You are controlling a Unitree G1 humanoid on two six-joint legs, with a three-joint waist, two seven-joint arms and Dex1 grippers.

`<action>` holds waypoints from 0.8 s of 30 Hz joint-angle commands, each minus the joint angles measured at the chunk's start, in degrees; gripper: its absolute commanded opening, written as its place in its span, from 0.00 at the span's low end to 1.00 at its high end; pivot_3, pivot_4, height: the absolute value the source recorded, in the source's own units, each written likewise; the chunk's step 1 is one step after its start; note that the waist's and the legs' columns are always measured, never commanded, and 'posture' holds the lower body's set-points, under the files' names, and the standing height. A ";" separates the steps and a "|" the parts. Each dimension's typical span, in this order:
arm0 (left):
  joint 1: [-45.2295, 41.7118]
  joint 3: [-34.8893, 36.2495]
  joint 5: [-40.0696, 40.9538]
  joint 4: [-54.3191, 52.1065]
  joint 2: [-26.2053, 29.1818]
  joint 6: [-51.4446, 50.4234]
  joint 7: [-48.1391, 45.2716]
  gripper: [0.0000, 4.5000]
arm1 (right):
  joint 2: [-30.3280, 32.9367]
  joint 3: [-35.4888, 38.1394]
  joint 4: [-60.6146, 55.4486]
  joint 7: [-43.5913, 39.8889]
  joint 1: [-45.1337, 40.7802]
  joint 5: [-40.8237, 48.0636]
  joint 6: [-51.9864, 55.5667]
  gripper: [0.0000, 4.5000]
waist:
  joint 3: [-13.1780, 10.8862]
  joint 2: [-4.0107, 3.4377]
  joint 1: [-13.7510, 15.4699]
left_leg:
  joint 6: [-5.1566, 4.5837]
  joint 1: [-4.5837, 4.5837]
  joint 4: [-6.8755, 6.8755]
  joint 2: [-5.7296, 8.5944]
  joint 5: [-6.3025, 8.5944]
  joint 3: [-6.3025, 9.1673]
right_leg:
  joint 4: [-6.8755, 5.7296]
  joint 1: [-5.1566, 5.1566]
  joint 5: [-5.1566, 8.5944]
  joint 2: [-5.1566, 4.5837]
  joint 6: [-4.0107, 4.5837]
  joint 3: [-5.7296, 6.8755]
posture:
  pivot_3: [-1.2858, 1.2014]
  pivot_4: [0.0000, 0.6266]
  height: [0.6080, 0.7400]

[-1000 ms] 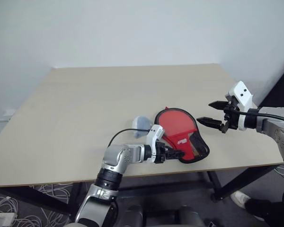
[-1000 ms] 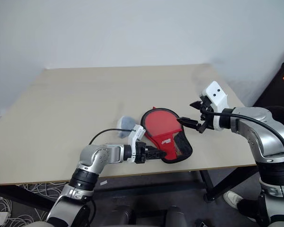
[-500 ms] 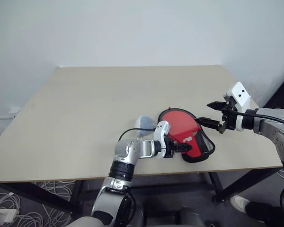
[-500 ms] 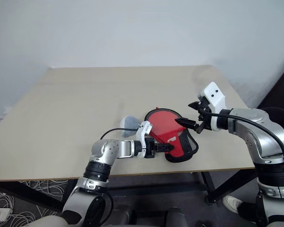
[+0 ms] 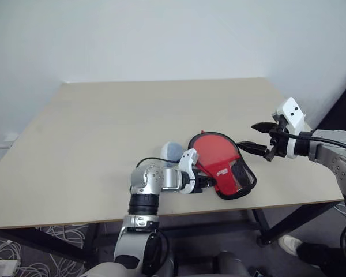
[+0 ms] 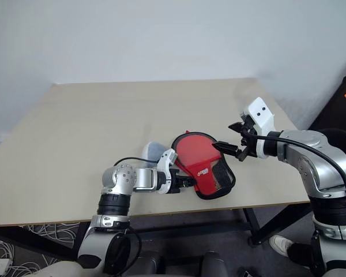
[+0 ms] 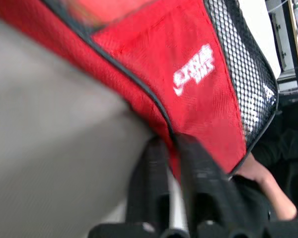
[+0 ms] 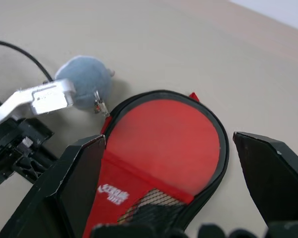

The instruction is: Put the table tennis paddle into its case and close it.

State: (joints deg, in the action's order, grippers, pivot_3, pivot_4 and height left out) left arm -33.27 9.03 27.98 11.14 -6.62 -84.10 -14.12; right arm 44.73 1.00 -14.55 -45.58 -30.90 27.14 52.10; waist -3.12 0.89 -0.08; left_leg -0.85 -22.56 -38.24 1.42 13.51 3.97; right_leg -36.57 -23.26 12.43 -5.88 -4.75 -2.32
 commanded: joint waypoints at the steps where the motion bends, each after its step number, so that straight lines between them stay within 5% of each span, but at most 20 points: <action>1: 3.08 -0.92 -1.41 0.53 0.19 -5.34 2.17 0.00 | 0.02 1.16 -2.19 0.44 -1.41 1.00 0.41 1.00 | 0.00 0.00 -0.02 | 0.02 0.00 0.00 0.00 0.01 0.00 | 0.00 -0.01 0.00 0.00 0.00 -0.01 | 0.52 0.00 0.68; 9: 5.00 2.13 4.95 -9.30 2.19 -8.40 4.56 0.00 | -0.17 1.10 -2.91 1.09 -1.48 1.57 1.36 1.00 | -0.01 0.00 -0.18 | 0.07 -0.02 0.03 -0.02 0.04 -0.02 | 0.00 -0.10 0.01 0.01 0.01 -0.03 | 0.52 0.00 0.68; 18: 12.96 -2.36 31.14 -19.57 12.03 -8.40 17.06 0.00 | -0.50 0.72 -3.46 0.95 -1.72 2.03 1.90 1.00 | -0.02 -0.01 -0.89 | 0.09 -0.03 0.05 -0.06 0.05 0.01 | -0.03 -0.14 0.00 0.02 0.04 -0.05 | 0.52 0.00 0.68; 24: 14.81 -4.20 45.03 -20.69 13.13 -8.40 27.67 0.00 | -1.03 0.12 -3.67 1.18 -1.87 2.23 1.92 1.00 | -0.02 -0.01 -0.74 | 0.08 -0.04 0.03 -0.03 0.05 0.02 | -0.02 -0.11 0.01 0.00 0.04 -0.05 | 0.52 0.00 0.68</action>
State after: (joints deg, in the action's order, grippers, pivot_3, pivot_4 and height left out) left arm -18.52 6.43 67.76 -8.22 6.66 -91.37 10.84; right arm 43.67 0.52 -16.46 -44.77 -30.98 29.15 54.29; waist -3.14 0.88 -0.81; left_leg -0.77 -22.61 -38.22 1.40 13.56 4.01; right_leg -36.59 -23.37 12.43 -5.88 -4.70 -2.37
